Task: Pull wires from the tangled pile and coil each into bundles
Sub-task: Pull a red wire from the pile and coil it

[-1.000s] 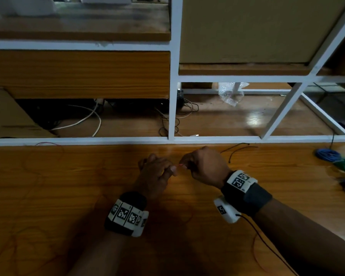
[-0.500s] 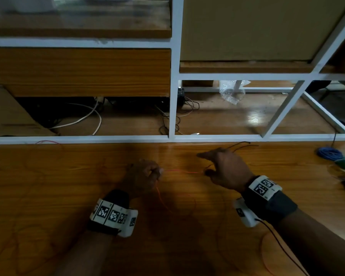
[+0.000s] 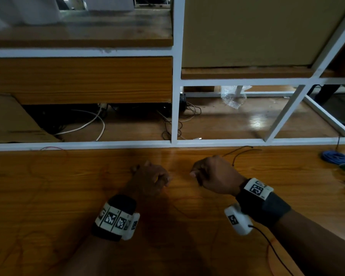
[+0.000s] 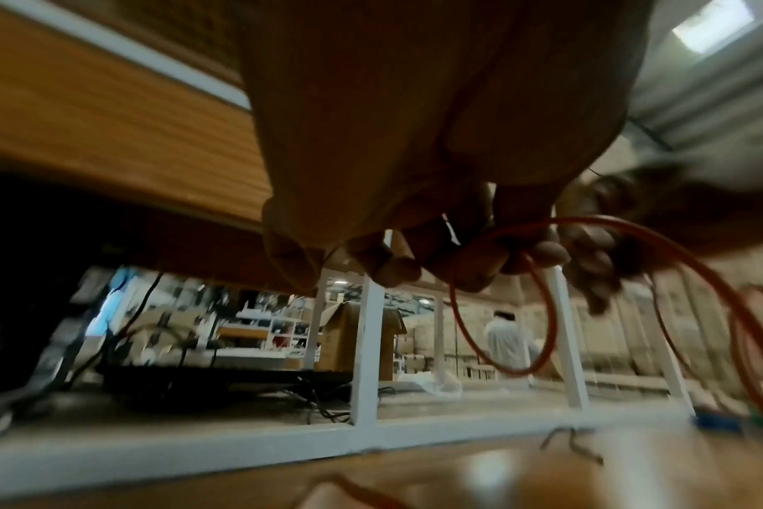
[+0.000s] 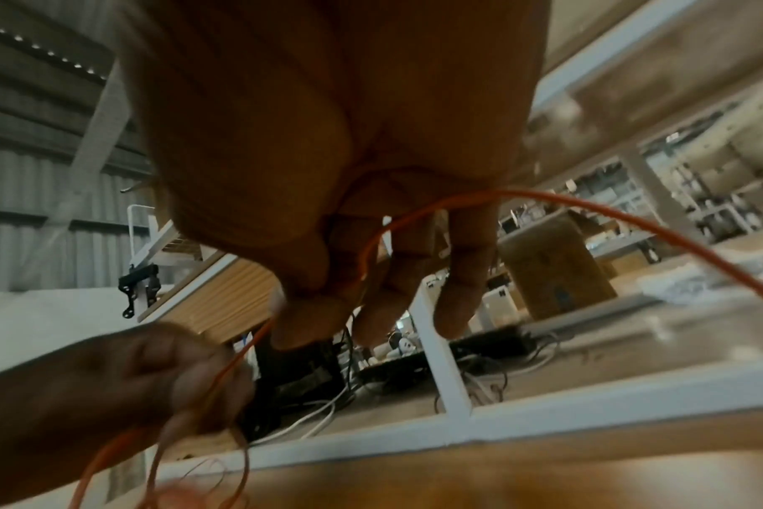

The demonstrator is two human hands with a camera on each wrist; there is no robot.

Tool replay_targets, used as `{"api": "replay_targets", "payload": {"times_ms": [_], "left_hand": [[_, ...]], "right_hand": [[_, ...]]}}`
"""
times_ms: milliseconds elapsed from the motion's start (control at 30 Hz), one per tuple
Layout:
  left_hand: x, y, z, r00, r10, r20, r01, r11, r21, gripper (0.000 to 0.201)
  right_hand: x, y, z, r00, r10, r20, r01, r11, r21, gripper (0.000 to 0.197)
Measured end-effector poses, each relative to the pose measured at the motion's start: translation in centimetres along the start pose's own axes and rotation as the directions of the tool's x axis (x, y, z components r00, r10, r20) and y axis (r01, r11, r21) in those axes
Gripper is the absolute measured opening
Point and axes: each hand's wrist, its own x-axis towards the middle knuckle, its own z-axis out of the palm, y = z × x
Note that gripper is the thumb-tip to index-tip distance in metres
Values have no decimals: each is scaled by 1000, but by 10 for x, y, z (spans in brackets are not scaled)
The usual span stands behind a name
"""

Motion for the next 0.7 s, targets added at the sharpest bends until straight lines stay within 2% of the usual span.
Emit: {"api": "replay_targets", "payload": {"times_ms": [100, 200, 267, 367, 433, 467, 500, 533, 600, 667, 700], "left_hand": [[-3, -7, -5, 999, 13, 40, -18, 990, 139, 35], [-8, -20, -8, 994, 72, -77, -55, 978, 200, 28], [-10, -28, -2, 990, 99, -99, -69, 961, 267, 19], [-11, -33, 1, 996, -57, -63, 74, 951, 300, 23], [-12, -44, 7, 980, -196, -26, 192, 915, 354, 31], [-12, -52, 11, 974, -228, 4, 211, 907, 366, 31], [-14, -59, 15, 969, -245, 37, 222, 927, 303, 27], [-16, -63, 17, 965, -255, 61, 243, 957, 157, 24], [-18, -62, 17, 967, -247, 67, 253, 962, -104, 28], [-14, -47, 11, 976, -214, 51, 220, 952, -212, 35], [-11, -37, 8, 981, -189, 45, 194, 945, -263, 33]], "right_hand": [[-4, 6, -20, 993, -63, -99, 54, 994, -97, 31], [-10, 11, -33, 987, -72, -141, 58, 994, -97, 27], [-14, 12, -38, 986, -61, -155, 51, 997, -63, 25], [-21, 13, -47, 983, -47, -178, 44, 999, -19, 21], [-29, 18, -55, 976, -12, -218, 17, 1000, 23, 20], [-33, 23, -58, 970, 30, -243, -17, 998, 56, 21], [-37, 26, -61, 962, 81, -260, -62, 995, 81, 21], [-42, 31, -62, 957, 116, -267, -99, 992, 77, 21], [-46, 39, -58, 967, 139, -215, -144, 989, -8, 21], [-45, 43, -47, 969, 246, -19, -245, 950, -193, 23], [-43, 43, -41, 943, 322, 84, -281, 906, -316, 43]]}}
